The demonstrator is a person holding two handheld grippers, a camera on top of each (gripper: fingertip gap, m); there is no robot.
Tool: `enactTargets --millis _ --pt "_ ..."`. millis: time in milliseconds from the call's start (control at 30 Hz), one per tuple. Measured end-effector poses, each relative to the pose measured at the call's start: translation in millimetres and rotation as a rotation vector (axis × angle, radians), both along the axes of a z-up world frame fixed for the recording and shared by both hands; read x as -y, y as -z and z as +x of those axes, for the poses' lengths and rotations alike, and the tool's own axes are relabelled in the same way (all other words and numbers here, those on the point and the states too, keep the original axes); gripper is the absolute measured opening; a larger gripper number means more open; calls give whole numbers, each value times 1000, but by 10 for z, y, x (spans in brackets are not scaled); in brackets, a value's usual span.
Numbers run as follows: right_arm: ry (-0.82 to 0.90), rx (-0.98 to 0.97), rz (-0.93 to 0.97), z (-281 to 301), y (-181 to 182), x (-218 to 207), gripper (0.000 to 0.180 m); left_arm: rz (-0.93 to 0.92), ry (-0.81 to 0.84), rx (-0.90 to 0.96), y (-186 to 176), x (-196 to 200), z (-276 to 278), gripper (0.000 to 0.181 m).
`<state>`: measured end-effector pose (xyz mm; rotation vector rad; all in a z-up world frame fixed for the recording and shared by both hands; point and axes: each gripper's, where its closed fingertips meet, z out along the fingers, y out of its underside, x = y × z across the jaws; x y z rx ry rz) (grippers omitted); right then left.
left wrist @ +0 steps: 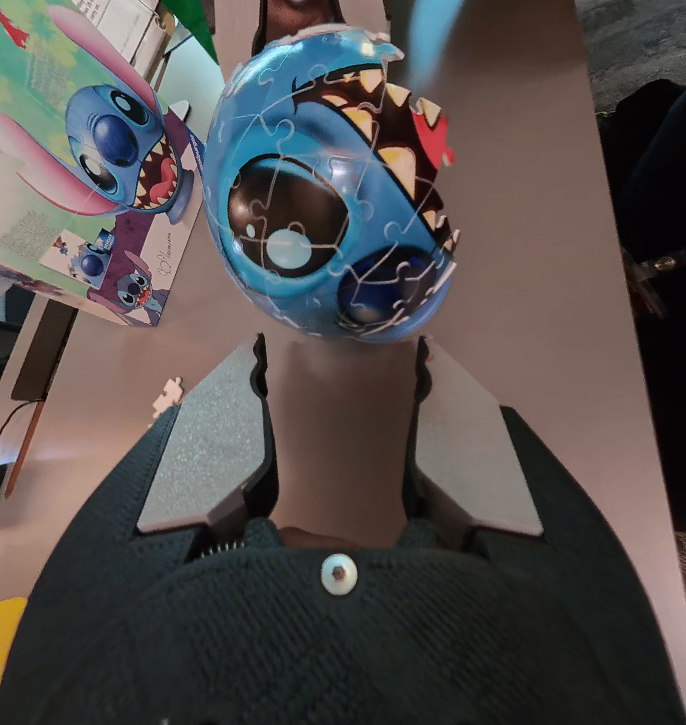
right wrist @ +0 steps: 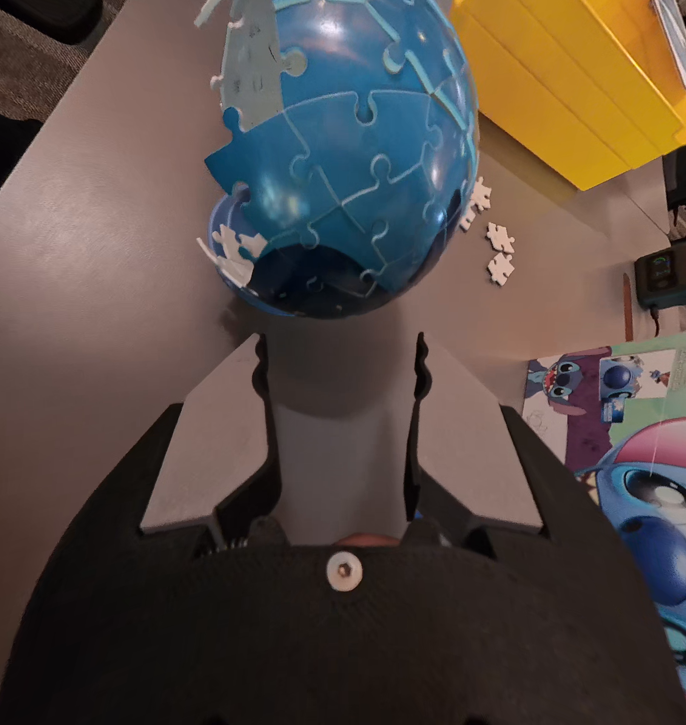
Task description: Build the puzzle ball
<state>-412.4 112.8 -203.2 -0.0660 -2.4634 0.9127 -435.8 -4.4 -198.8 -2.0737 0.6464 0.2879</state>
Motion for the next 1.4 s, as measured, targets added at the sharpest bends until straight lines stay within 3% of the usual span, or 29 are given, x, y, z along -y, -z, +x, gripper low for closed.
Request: enactTargets --millis 200,433,767,967,1400 --pt "39 63 -159 164 -188 -208 75 4 -62 100 9 242 -16 79" --pt "-4 89 -403 403 -610 -318 74 140 -164 297 33 417 -66 77" --pt "7 142 -462 412 -610 -493 73 232 -168 378 -113 298 -176 76" --pt "-16 159 -535 413 -698 -390 70 298 -119 402 -220 233 -141 75" --pt "38 129 -439 536 -597 -313 72 287 -154 365 -192 392 -14 74"
